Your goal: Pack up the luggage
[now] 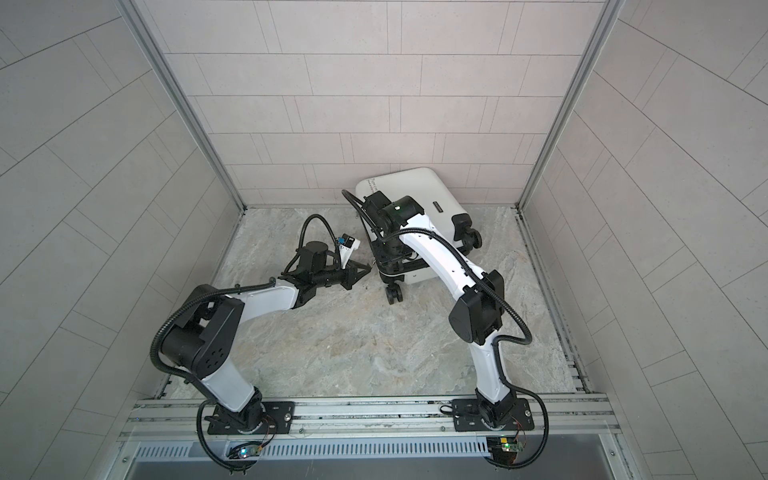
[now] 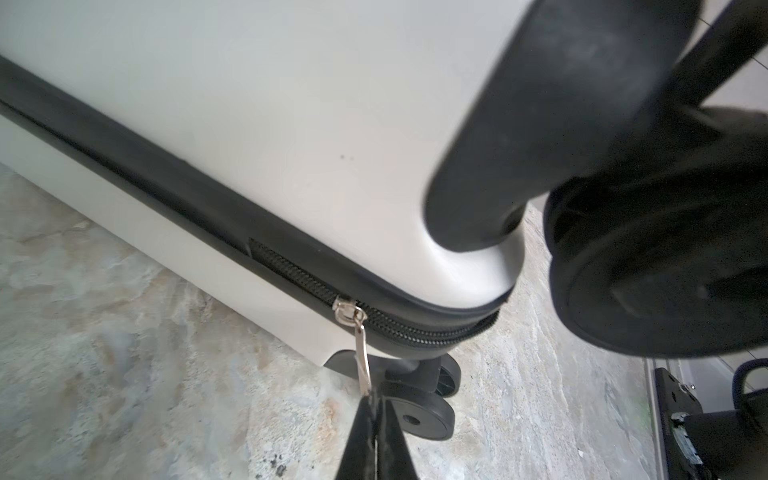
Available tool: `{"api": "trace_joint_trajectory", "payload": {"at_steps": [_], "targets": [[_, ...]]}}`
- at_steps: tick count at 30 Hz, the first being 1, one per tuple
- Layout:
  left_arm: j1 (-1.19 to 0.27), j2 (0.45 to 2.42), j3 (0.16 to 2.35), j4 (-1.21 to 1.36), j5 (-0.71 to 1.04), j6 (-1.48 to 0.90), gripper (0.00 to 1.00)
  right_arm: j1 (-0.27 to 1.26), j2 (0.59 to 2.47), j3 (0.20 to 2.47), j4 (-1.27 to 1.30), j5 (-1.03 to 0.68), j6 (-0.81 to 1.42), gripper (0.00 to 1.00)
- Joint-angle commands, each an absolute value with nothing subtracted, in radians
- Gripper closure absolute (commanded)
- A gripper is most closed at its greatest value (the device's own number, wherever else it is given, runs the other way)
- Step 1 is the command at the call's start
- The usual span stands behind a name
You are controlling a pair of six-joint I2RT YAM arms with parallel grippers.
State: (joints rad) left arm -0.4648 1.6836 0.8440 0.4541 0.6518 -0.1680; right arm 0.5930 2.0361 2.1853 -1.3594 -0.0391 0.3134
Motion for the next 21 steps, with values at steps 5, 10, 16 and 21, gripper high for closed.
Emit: {"api": "trace_joint_trajectory", "payload": {"at_steps": [5,10,16,21], "targets": [[-0.550,1.620,0.805,0.478,0.695,-0.180,1.00,0.572,1.970,2.242,-1.261,0.000,0.325,1.00],[-0.601,1.616,0.796,0.496,0.673,-0.197,1.00,0.573,1.971,2.211,-1.221,-0.043,0.355,1.00],[-0.648,1.610,0.771,0.565,0.636,-0.250,1.00,0.571,1.973,2.198,-1.186,-0.076,0.390,1.00],[-0.687,1.609,0.759,0.599,0.598,-0.271,1.00,0.571,1.965,2.166,-1.147,-0.108,0.420,1.00]]}}
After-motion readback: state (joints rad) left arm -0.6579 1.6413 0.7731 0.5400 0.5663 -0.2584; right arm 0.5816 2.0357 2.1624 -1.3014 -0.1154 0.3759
